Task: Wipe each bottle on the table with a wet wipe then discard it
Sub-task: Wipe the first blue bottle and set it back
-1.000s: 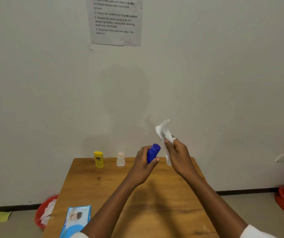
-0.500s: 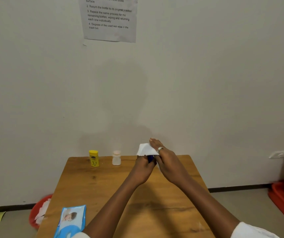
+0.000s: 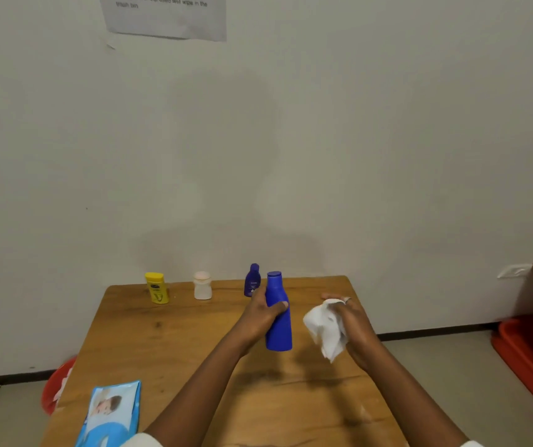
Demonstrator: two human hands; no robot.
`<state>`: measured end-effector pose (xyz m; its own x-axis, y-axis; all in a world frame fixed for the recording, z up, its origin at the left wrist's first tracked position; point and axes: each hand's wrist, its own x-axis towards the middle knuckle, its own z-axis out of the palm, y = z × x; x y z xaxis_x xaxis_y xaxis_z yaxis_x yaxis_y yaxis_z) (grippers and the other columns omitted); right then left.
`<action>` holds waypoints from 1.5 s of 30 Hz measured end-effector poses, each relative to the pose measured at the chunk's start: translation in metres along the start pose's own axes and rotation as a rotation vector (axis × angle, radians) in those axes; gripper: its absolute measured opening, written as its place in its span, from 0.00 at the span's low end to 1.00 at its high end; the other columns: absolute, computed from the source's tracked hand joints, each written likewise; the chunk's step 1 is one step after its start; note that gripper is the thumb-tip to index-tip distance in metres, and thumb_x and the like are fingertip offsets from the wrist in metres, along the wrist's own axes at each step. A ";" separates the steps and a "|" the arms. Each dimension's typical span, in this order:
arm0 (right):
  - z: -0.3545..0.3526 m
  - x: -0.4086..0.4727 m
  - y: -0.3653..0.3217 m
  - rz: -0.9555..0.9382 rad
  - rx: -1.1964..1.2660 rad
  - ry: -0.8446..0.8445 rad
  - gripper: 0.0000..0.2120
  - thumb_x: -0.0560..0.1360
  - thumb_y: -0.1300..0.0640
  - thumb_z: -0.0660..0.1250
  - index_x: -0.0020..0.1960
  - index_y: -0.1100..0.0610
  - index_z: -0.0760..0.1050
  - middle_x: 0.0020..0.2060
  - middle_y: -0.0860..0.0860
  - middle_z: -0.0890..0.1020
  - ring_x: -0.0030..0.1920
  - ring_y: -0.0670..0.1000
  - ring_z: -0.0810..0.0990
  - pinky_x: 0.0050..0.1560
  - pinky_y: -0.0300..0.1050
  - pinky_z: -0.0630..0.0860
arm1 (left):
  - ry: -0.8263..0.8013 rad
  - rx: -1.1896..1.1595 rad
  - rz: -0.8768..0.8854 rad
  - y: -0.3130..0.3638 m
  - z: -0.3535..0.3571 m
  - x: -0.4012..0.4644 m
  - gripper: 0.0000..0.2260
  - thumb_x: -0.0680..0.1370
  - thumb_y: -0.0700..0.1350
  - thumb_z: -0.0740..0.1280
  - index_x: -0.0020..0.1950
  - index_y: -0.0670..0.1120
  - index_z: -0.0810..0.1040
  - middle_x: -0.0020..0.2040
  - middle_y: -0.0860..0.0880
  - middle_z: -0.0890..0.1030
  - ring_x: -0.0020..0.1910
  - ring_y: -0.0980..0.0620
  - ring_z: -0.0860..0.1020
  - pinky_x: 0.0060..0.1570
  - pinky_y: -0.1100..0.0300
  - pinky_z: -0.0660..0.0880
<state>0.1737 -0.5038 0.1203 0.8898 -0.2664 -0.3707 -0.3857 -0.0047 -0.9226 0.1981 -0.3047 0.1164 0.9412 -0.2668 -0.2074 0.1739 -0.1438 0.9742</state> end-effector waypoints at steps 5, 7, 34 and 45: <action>-0.003 0.032 0.008 -0.191 -0.429 -0.347 0.17 0.77 0.57 0.63 0.65 0.48 0.73 0.56 0.46 0.80 0.53 0.45 0.81 0.49 0.39 0.78 | 0.021 0.088 0.062 -0.004 0.035 0.047 0.14 0.76 0.46 0.70 0.58 0.56 0.71 0.58 0.45 0.77 0.53 0.48 0.80 0.56 0.50 0.79; -0.009 0.057 0.008 -0.266 -0.528 -0.321 0.16 0.76 0.54 0.67 0.63 0.50 0.74 0.54 0.46 0.82 0.52 0.46 0.81 0.51 0.41 0.79 | 0.015 0.101 0.064 -0.004 0.045 0.066 0.14 0.76 0.45 0.70 0.58 0.56 0.71 0.57 0.47 0.78 0.53 0.50 0.79 0.56 0.53 0.79; -0.008 0.370 0.088 -0.491 -1.070 -0.198 0.19 0.79 0.50 0.64 0.64 0.61 0.76 0.53 0.57 0.84 0.50 0.56 0.83 0.50 0.45 0.77 | 0.078 0.634 0.016 -0.147 0.080 0.336 0.16 0.79 0.39 0.64 0.67 0.43 0.69 0.60 0.43 0.80 0.57 0.46 0.79 0.58 0.57 0.73; -0.006 0.371 0.107 -0.468 -1.082 -0.209 0.16 0.80 0.51 0.62 0.61 0.61 0.77 0.51 0.57 0.84 0.50 0.55 0.82 0.49 0.44 0.75 | 0.084 0.624 0.009 -0.178 0.082 0.336 0.16 0.80 0.40 0.62 0.69 0.45 0.68 0.62 0.44 0.79 0.60 0.47 0.78 0.58 0.59 0.72</action>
<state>0.4611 -0.6085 -0.1158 0.9823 0.1390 -0.1254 0.0702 -0.8946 -0.4414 0.4593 -0.4466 -0.1341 0.9657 -0.1984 -0.1676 -0.0116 -0.6775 0.7355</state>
